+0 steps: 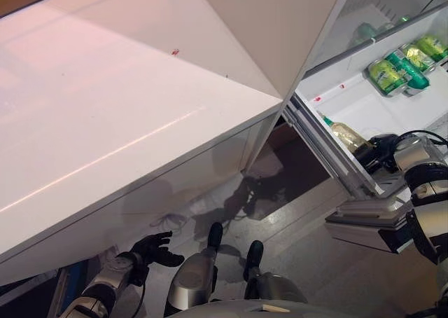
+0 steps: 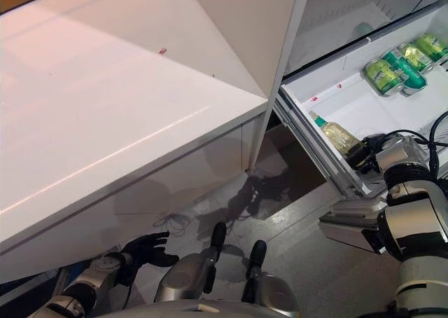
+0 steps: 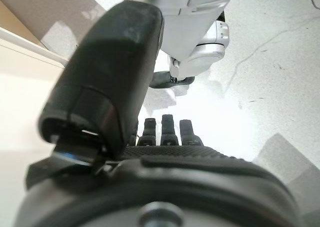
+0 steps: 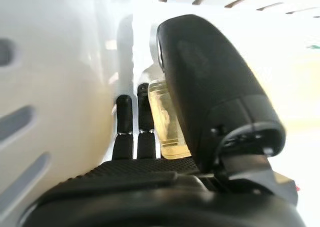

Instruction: Put drinks into fridge and close the fridge

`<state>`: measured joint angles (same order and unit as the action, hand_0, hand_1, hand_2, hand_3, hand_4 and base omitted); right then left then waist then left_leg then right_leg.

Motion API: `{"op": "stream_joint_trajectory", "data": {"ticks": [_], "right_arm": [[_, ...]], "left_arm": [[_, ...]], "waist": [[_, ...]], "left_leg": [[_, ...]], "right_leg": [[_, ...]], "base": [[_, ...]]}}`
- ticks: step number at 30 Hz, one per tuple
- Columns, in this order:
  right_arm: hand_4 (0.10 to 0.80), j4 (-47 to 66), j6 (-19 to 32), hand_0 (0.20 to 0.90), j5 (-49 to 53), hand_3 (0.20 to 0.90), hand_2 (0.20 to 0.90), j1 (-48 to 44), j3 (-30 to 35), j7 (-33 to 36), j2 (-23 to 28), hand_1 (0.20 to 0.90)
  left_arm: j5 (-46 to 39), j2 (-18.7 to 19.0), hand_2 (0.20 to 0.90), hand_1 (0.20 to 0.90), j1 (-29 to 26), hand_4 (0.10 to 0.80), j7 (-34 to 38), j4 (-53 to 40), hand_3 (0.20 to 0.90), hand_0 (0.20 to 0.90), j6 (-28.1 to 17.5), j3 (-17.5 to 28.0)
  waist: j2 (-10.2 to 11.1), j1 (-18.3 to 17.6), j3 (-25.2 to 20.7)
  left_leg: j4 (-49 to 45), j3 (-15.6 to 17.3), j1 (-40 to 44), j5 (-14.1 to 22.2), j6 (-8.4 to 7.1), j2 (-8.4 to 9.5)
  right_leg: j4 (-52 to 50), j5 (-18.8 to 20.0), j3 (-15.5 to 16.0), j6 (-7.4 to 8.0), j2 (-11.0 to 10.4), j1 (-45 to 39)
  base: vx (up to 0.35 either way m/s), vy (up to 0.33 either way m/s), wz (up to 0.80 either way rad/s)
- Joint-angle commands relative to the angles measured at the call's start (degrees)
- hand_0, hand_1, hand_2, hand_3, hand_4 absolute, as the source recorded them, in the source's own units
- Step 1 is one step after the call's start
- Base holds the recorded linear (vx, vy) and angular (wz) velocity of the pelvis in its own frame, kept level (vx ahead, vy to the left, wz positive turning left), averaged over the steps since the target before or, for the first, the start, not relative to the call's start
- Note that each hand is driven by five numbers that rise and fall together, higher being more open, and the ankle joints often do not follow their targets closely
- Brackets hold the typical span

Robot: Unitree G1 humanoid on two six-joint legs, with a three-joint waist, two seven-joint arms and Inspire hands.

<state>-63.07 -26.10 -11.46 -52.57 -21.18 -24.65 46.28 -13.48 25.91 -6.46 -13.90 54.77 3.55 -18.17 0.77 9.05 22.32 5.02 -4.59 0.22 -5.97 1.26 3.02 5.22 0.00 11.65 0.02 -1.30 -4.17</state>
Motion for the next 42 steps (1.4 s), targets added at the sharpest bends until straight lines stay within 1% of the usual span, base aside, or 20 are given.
{"op": "stream_joint_trajectory", "data": {"ticks": [1,5,10,13,14,15,17,20,23,27,30,32,34,36,37,38,39,40,41,42], "right_arm": [[0.8,-0.4,0.3,0.9,-1.5,0.9,0.9,-2.5,-5.5,0.6,7.6,0.9],[0.8,-0.3,1.4,0.9,-0.6,0.9,0.9,-2.9,-5.1,1.6,7.6,0.9],[0.8,3.9,2.7,0.9,-0.6,0.9,0.9,-2.2,-4.4,1.4,8.7,0.9],[0.8,7.0,2.5,0.9,-0.6,0.9,0.9,-2.2,-4.6,-1.2,9.8,0.9],[0.8,8.3,2.7,0.9,-1.0,0.9,0.9,-2.3,-4.9,-3.4,10.4,0.9],[0.8,8.3,2.7,0.9,-1.0,0.9,0.9,-2.4,-4.9,-3.5,10.4,0.9],[0.8,10.9,3.9,0.9,-0.5,0.9,0.9,-3.0,-5.5,-7.7,12.5,0.9],[0.8,13.1,5.1,0.9,1.5,0.9,0.9,-3.4,-5.4,-10.4,14.5,0.9],[0.8,15.4,6.0,0.9,3.1,0.9,0.9,-3.2,-4.9,-9.8,16.0,0.9],[0.8,22.1,4.9,0.9,6.0,0.9,0.9,-2.5,-3.0,-7.3,18.9,0.9],[0.8,26.9,4.3,0.9,9.0,0.9,0.9,-1.3,-0.2,-3.0,20.8,0.9],[0.8,28.9,4.7,0.9,11.6,0.9,0.9,-0.2,2.2,1.4,21.5,0.9],[0.8,32.8,5.0,0.9,18.6,0.9,0.9,2.2,7.3,8.7,22.3,0.9],[0.8,37.3,5.2,0.9,27.6,0.9,0.9,5.3,12.5,14.4,21.7,0.9],[0.8,38.6,6.3,0.9,32.6,0.9,0.9,6.5,14.4,18.4,21.0,0.9],[0.8,40.9,9.2,0.9,36.7,0.9,0.9,10.0,19.0,22.8,19.2,0.9],[0.8,42.7,12.0,0.9,39.5,0.9,0.9,13.2,22.9,25.7,17.5,0.9],[0.8,43.7,14.4,0.9,41.4,0.9,0.9,15.1,25.1,28.7,16.0,0.9],[0.8,45.8,18.1,0.9,43.5,0.9,0.9,19.1,29.1,32.0,13.0,0.9],[0.8,47.3,21.2,0.9,43.9,0.9,0.9,22.1,31.7,33.8,10.2,0.9]], "left_arm": [[1.5,-0.4,0.9,0.9,1.5,0.8,-0.7,-1.3,0.9,0.9,-1.5,-1.4],[1.7,-0.5,0.9,0.9,1.5,0.8,-0.5,-1.6,0.9,0.9,-1.0,-1.6],[3.5,-0.7,0.9,0.9,2.7,0.8,-0.3,-0.1,0.9,0.9,-0.6,-0.8],[4.5,-1.0,0.9,0.9,3.3,0.8,0.2,1.2,0.9,0.9,-0.3,-0.1],[4.9,-1.1,0.9,0.9,3.6,0.8,0.4,1.7,0.9,0.9,0.1,0.4],[4.9,-1.1,0.9,0.9,3.6,0.8,0.4,1.7,0.9,0.9,0.1,0.4],[5.8,-1.2,0.9,0.9,4.0,0.8,0.8,2.5,0.9,0.9,1.1,1.2],[6.8,-1.2,0.9,0.9,4.1,0.8,0.6,3.9,0.9,0.9,1.3,1.8],[7.5,-1.5,0.9,0.9,4.2,0.8,0.5,5.0,0.9,0.9,1.4,2.0],[7.2,-2.1,0.9,0.9,4.9,0.8,0.7,5.3,0.9,0.9,1.6,2.4],[6.8,-2.6,0.9,0.9,5.5,0.8,1.0,6.2,0.9,0.9,1.0,2.9],[7.3,-2.8,0.9,0.9,5.8,0.8,0.9,6.7,0.9,0.9,0.9,3.2],[8.2,-3.1,0.9,0.9,6.6,0.8,0.8,7.6,0.9,0.9,0.4,3.3],[9.0,-3.3,0.9,0.9,7.1,0.8,0.9,8.2,0.9,0.9,0.1,3.6],[9.1,-3.4,0.9,0.9,7.3,0.8,0.9,8.5,0.9,0.9,0.0,3.7],[9.2,-3.6,0.9,0.9,7.6,0.8,0.8,9.1,0.9,0.9,-0.3,3.8],[9.5,-3.9,0.9,0.9,8.0,0.8,0.8,9.3,0.9,0.9,-0.4,4.1],[9.7,-4.2,0.9,0.9,8.3,0.8,0.8,9.4,0.9,0.9,-0.4,4.2],[10.1,-4.5,0.9,0.9,8.7,0.8,0.9,9.5,0.9,0.9,-0.5,4.0],[10.6,-4.9,0.9,0.9,9.0,0.8,1.1,9.6,0.9,0.9,-0.5,4.0]], "waist": [[-0.8,-0.2,-1.6],[-0.5,-0.1,-1.8],[0.5,-0.9,-3.3],[1.3,-1.6,-4.8],[1.7,-2.0,-5.7],[1.7,-1.9,-5.7],[2.7,-2.6,-7.7],[3.4,-3.3,-9.7],[3.9,-4.1,-11.3],[4.3,-5.4,-13.7],[4.5,-6.4,-14.7],[4.6,-6.8,-15.2],[4.5,-7.4,-15.7],[4.4,-7.9,-16.0],[4.2,-8.2,-16.1],[4.0,-8.5,-16.3],[3.7,-8.7,-16.4],[3.4,-8.9,-16.4],[3.2,-9.0,-16.5],[2.8,-9.2,-16.5]], "left_leg": [[-5.4,3.2,-2.6,6.3,0.12,-0.12],[-5.3,3.2,-2.3,6.3,0.07,-0.13],[-4.4,3.6,-0.8,6.4,-0.1,-0.38],[-4.1,4.0,0.1,6.6,-0.2,-0.47],[-4.0,4.2,0.6,6.8,-0.22,-0.45],[-4.0,4.2,0.6,6.8,-0.22,-0.45],[-4.2,4.4,1.6,7.2,-0.2,-0.34],[-4.0,4.9,2.8,7.6,-0.22,-0.39],[-3.8,5.6,3.7,7.9,-0.25,-0.49],[-4.2,6.6,4.5,8.6,-0.34,-0.48],[-4.7,7.3,4.8,9.1,-0.27,-0.43],[-4.9,7.5,5.1,9.4,-0.2,-0.43],[-5.0,7.9,5.5,9.8,-0.11,-0.53],[-5.1,8.1,5.7,10.1,0.02,-0.57],[-5.2,8.1,5.7,10.2,0.07,-0.58],[-5.3,8.1,5.8,10.6,0.2,-0.53],[-5.4,8.0,5.9,10.8,0.31,-0.52],[-5.4,8.0,6.0,10.9,0.4,-0.51],[-5.5,8.0,6.2,11.2,0.55,-0.49],[-5.5,7.9,6.2,11.4,0.66,-0.44]], "right_leg": [[-8.0,-1.4,0.1,1.2,-0.8,5.4],[-7.9,-1.4,0.3,1.16,-0.7,5.0],[-7.4,-1.5,-0.1,1.18,-0.3,4.0],[-7.1,-1.6,-0.6,1.28,-0.1,3.4],[-7.1,-1.8,-1.0,1.3,-0.1,3.1],[-7.1,-1.8,-1.0,1.3,-0.1,3.1],[-6.8,-2.0,-1.7,1.29,0.1,2.0],[-6.6,-2.1,-2.3,1.47,0.1,1.1],[-6.4,-2.2,-2.7,1.63,0.2,0.4],[-6.2,-2.1,-3.7,1.97,0.2,0.0],[-6.3,-2.1,-4.5,2.06,0.3,-0.1],[-6.5,-2.3,-4.8,2.1,0.3,-0.2],[-6.9,-2.6,-5.2,2.16,0.3,-0.3],[-7.3,-2.9,-5.6,2.23,0.3,-0.3],[-7.5,-3.0,-5.7,2.24,0.2,-0.3],[-7.9,-3.4,-6.0,2.31,0.2,-0.2],[-8.2,-3.6,-6.2,2.39,0.1,-0.2],[-8.3,-3.7,-6.3,2.45,0.1,-0.1],[-8.6,-3.8,-6.5,2.57,0.0,-0.1],[-8.8,-3.9,-6.7,2.66,-0.1,-0.1]], "base": [[0.0,0.0,0.0],[0.0,0.0,0.0],[0.0,0.0,0.0],[-0.001,0.011,-0.01],[0.0,0.0,0.0],[0.0,0.0,0.0],[0.021,0.026,-0.05],[0.013,0.027,-0.16],[0.009,0.027,-0.11],[-0.001,0.034,-0.21],[-0.002,0.02,-0.18],[0.018,0.003,-0.11],[0.036,-0.005,-0.18],[0.035,-0.009,-0.14],[0.04,-0.011,-0.14],[0.051,-0.013,-0.13],[0.059,-0.014,-0.12],[0.07,-0.017,-0.08],[0.075,-0.019,-0.12],[0.084,-0.023,-0.15]]}}
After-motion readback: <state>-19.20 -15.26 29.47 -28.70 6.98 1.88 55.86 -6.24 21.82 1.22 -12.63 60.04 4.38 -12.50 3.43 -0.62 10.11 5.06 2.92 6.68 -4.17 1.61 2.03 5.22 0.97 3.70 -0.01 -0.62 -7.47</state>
